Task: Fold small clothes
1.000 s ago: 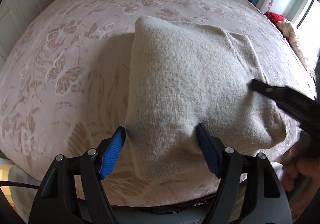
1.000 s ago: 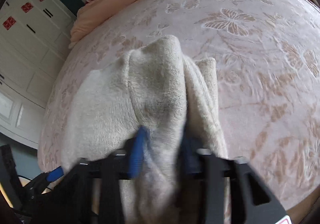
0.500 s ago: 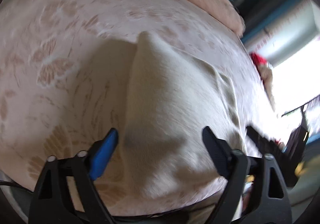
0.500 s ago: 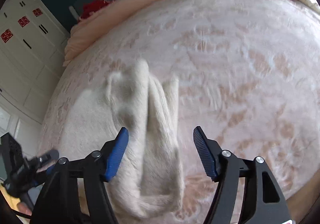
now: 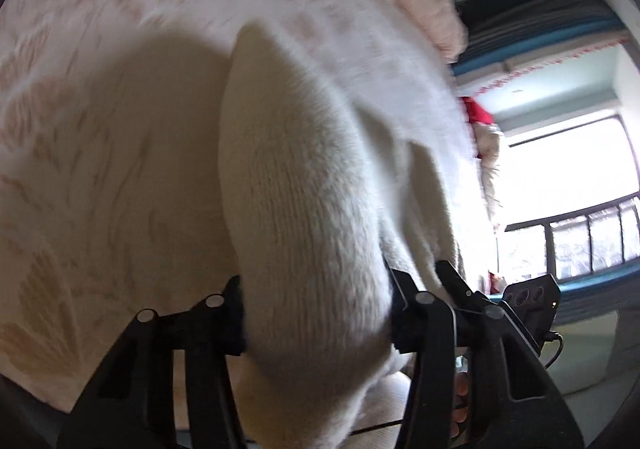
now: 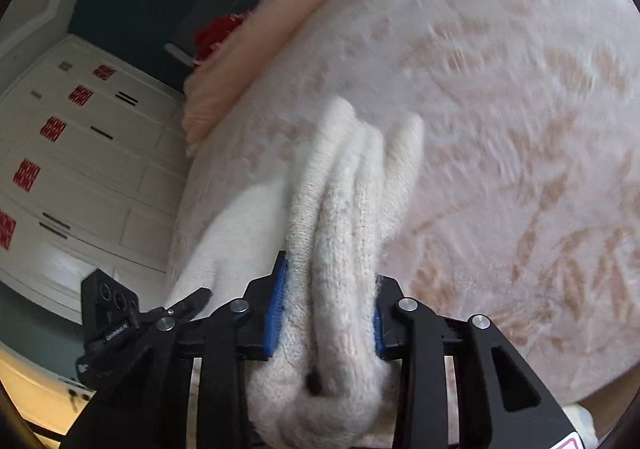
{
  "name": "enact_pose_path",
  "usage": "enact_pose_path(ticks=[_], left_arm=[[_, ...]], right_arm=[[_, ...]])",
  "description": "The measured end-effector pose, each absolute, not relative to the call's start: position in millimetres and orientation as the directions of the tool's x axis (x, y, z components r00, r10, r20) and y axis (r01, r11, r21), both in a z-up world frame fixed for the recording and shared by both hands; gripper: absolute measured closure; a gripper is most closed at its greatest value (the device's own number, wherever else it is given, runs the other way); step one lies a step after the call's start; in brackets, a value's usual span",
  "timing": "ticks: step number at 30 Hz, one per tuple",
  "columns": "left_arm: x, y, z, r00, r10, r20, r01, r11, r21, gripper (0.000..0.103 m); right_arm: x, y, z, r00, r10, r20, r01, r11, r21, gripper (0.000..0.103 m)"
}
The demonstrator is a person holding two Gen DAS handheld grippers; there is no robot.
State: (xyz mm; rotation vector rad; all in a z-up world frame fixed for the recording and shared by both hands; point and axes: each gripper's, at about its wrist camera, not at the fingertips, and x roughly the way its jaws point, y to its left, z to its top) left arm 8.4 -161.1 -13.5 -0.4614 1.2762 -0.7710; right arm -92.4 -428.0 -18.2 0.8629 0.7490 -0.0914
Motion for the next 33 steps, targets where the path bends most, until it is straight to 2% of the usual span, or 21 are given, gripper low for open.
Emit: enact_pose_path(ticks=[4,7,10,14,17,19,21,24,25,26,27,28,29,31,32,33], left_arm=[[-14,-158,61,0.131,-0.787,-0.603,0.396,0.600,-0.696,0.058],[-37,-143,127,0.181,-0.830,-0.527,0.518,0.536,-0.666,0.058],[-54,-120,184,0.244,-0.869,-0.430,0.615,0.481,-0.625,0.057],[-74,-67,252,0.337,-0.902,-0.271,0.719,0.432,-0.544,0.055],[-71,-33,272,0.400,-0.891,-0.217,0.746,0.453,-0.488,0.053],[-58,-11,267,0.445,-0.868,-0.219,0.734,0.494,-0.467,0.052],[-39,1,255,0.473,-0.847,-0.243,0.714,0.530,-0.458,0.051],[2,19,194,0.494,-0.806,-0.326,0.652,0.592,-0.475,0.047],[23,21,154,0.493,-0.781,-0.384,0.611,0.624,-0.486,0.044],[41,23,118,0.486,-0.753,-0.443,0.568,0.658,-0.495,0.041],[54,26,89,0.482,-0.726,-0.490,0.526,0.687,-0.502,0.040],[67,30,53,0.471,-0.684,-0.557,0.465,0.729,-0.503,0.040],[80,39,7,0.449,-0.614,-0.649,0.360,0.789,-0.498,0.042],[82,57,-30,0.445,-0.532,-0.721,0.232,0.846,-0.480,0.043],[74,72,-31,0.468,-0.581,-0.666,0.240,0.809,-0.537,0.041],[69,80,-27,0.480,-0.598,-0.642,0.243,0.794,-0.558,0.040]], right_arm=[[-117,-395,67,0.813,0.114,-0.571,0.292,0.769,0.569,0.070],[-141,-370,134,0.874,0.045,-0.483,0.235,0.832,0.503,0.070],[-163,-341,196,0.939,0.005,-0.345,0.158,0.883,0.442,0.070],[-165,-299,255,0.984,0.038,-0.173,0.031,0.925,0.378,0.068],[-142,-276,265,0.987,0.088,-0.136,-0.033,0.931,0.363,0.065],[-113,-266,249,0.979,0.133,-0.155,-0.064,0.921,0.385,0.063],[-70,-259,212,0.962,0.170,-0.214,-0.068,0.908,0.414,0.061],[-15,-251,135,0.917,0.226,-0.329,-0.048,0.880,0.472,0.057],[4,-251,101,0.889,0.242,-0.388,-0.023,0.871,0.490,0.056],[24,-249,57,0.843,0.231,-0.485,0.044,0.870,0.491,0.056],[37,-247,23,0.788,0.209,-0.580,0.112,0.876,0.468,0.060],[45,-247,-13,0.715,0.192,-0.672,0.182,0.877,0.445,0.070],[41,-248,-26,0.698,0.206,-0.686,0.198,0.865,0.461,0.073],[28,-246,-25,0.717,0.222,-0.660,0.186,0.852,0.489,0.072],[19,-244,-16,0.731,0.187,-0.656,0.187,0.870,0.457,0.071],[16,-242,-9,0.733,0.173,-0.658,0.186,0.879,0.438,0.060]])
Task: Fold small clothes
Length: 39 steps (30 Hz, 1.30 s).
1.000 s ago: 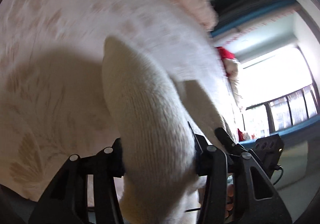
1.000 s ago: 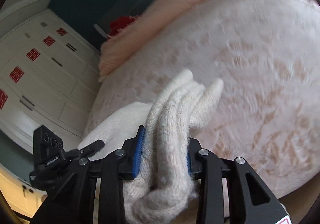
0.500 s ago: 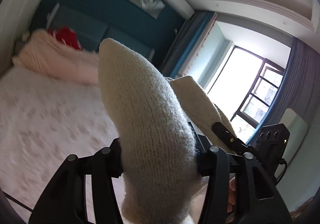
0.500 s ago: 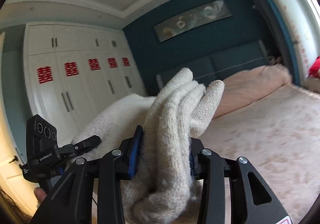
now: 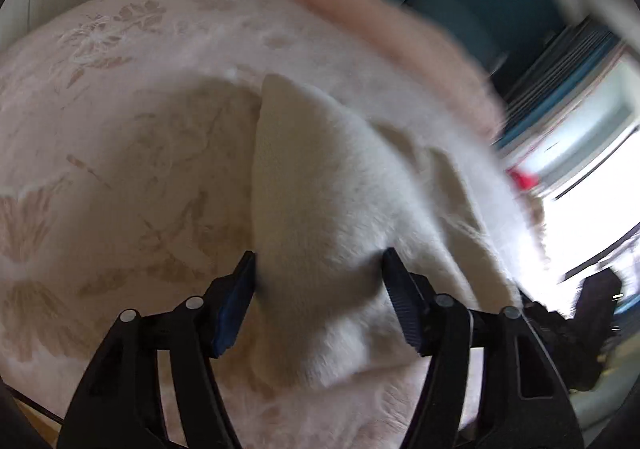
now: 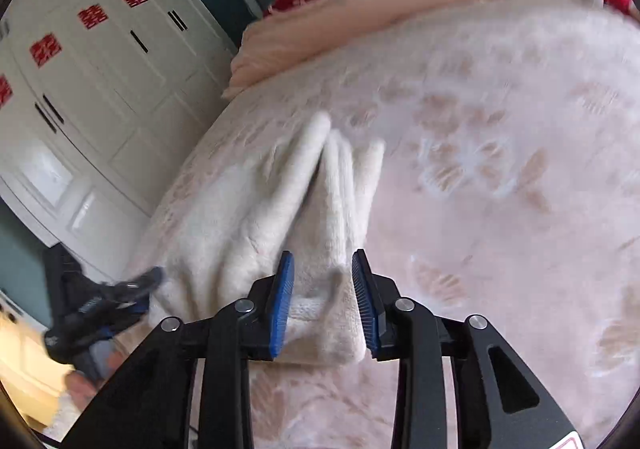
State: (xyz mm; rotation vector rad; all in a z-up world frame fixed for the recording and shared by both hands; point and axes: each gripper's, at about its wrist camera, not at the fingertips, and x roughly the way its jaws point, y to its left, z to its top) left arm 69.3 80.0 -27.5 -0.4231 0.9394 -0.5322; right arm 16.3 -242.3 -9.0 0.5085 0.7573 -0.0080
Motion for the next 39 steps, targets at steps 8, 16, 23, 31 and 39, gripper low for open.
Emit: enact_pose_path(ticks=[8,16,23,31,39], left_arm=[[83,65,-48,0.425,-0.658,-0.621,0.212,0.740,-0.639,0.016],[97,56,-45,0.354,-0.750,-0.559,0.228,0.649,-0.726,0.062],[88,31,-76,0.284,-0.679,-0.677,0.245,0.734,-0.633,0.049],[42,49,14,0.528,-0.599,-0.601,0.344,0.799,-0.494,0.050],[73,-16,-33,0.509,-0.341,-0.790,0.328,0.926,-0.188,0.048]], right_arm=[[64,-236,-59,0.596,0.271,-0.756,0.228,0.846,0.482,0.026],[47,-227,-12,0.701,0.301,-0.647,0.131,0.837,0.531,0.070],[47,-225,-66,0.542,0.210,-0.814,0.201,0.908,0.368,0.055],[11,-218,35,0.724,0.093,-0.683,0.178,0.932,0.316,0.089],[54,-186,-42,0.547,0.129,-0.827,0.115,0.967,0.227,0.103]])
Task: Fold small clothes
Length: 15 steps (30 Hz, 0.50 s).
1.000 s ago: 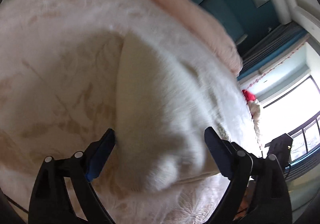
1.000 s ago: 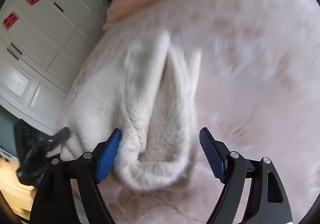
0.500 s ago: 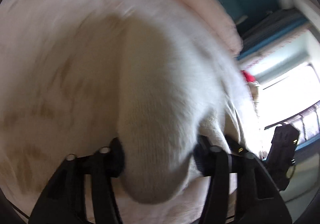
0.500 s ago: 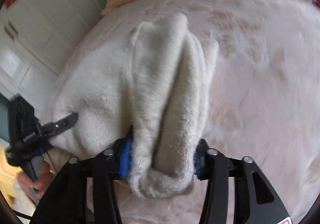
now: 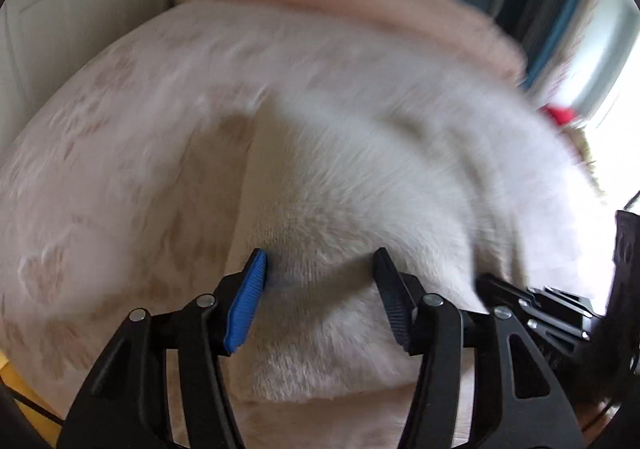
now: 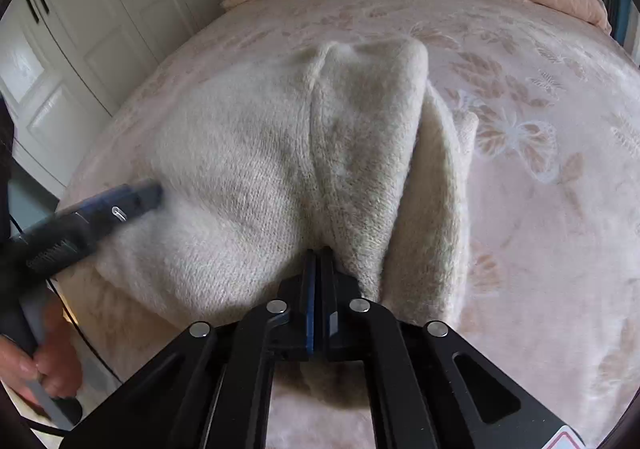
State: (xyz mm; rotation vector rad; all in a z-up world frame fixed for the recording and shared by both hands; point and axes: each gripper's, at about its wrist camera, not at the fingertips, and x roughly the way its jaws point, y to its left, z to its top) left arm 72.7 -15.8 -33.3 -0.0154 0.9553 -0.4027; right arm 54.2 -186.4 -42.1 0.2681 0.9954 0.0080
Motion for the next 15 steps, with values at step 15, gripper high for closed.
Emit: enact_pose_path(ticks=[15], left_arm=[[43,0,1,0.548,-0.341,-0.764,0.306,0.932,-0.196,0.047]], right_arm=[[19,-196,11,0.643,0.114,-0.757,0.143,0.954,0.265,0.099]])
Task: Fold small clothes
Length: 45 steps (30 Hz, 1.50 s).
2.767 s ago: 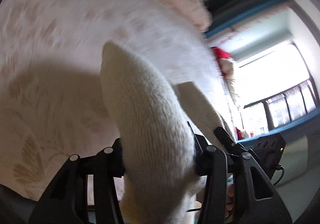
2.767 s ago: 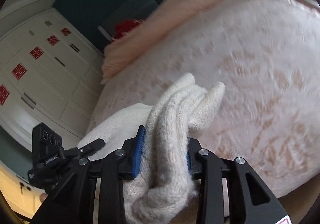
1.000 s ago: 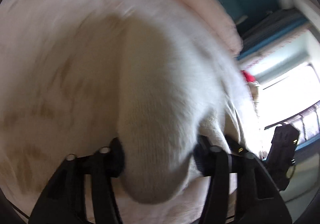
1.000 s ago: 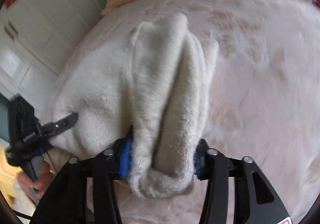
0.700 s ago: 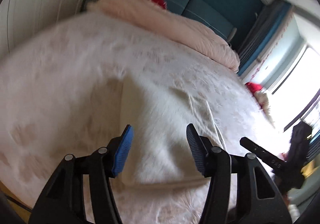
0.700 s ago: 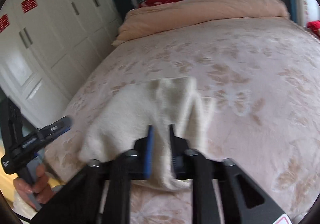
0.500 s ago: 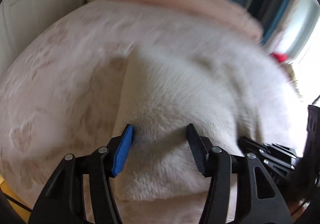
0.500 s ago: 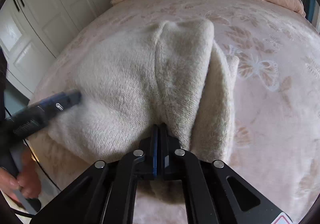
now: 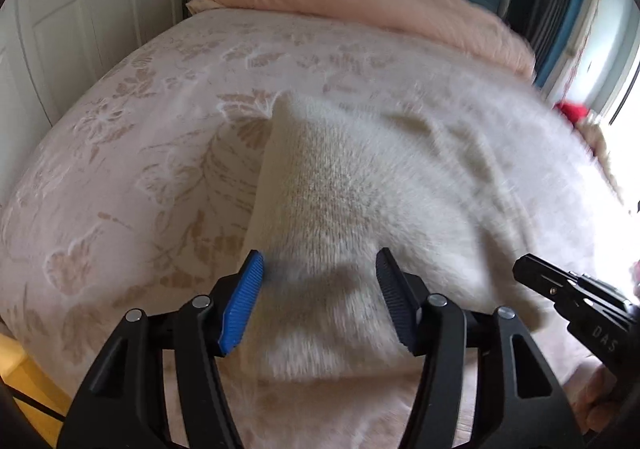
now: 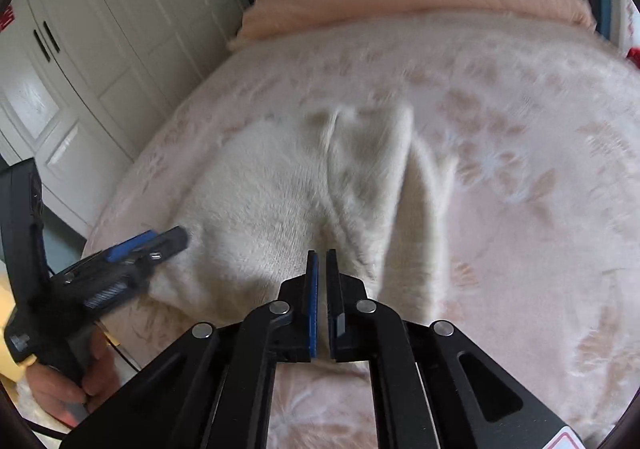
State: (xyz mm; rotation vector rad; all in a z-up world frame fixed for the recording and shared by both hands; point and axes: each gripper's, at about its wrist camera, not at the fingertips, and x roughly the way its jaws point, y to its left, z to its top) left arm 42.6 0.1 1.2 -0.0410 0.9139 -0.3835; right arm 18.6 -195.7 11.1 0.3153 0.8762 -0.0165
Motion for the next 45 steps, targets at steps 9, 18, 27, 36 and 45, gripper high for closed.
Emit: enact_pose_path(ticks=[9,18,27,36,45], left_arm=[[40,23,-59,0.382,-0.337,-0.861,0.211,0.938,-0.274,0.044],[7,18,-5,0.513,-0.282,-0.811,0.234,0.955,-0.184,0.044],[-44,-13,20,0.626,-0.219,-0.749,0.290,0.956,-0.037,0.017],[-83,-37,-5,0.695,-0.171,-0.699,0.340,0.934,0.109,0.011],[-95,-34,-41,0.691,-0.140,-0.709,0.295,0.950,0.100,0.012]], right_arm=[[19,-216,-61,0.539,0.157,-0.827,0.194,0.933,0.304,0.103],[-18,-223,3,0.631,0.060,-0.774,0.220,0.942,0.252,0.086],[-69,-206,1,0.644,-0.137,-0.753,0.295,0.952,0.078,0.046],[-97,-187,-23,0.646,-0.217,-0.732,0.362,0.931,0.043,0.028],[-103,-194,-48,0.609,-0.259,-0.749,0.416,0.909,0.025,0.025]])
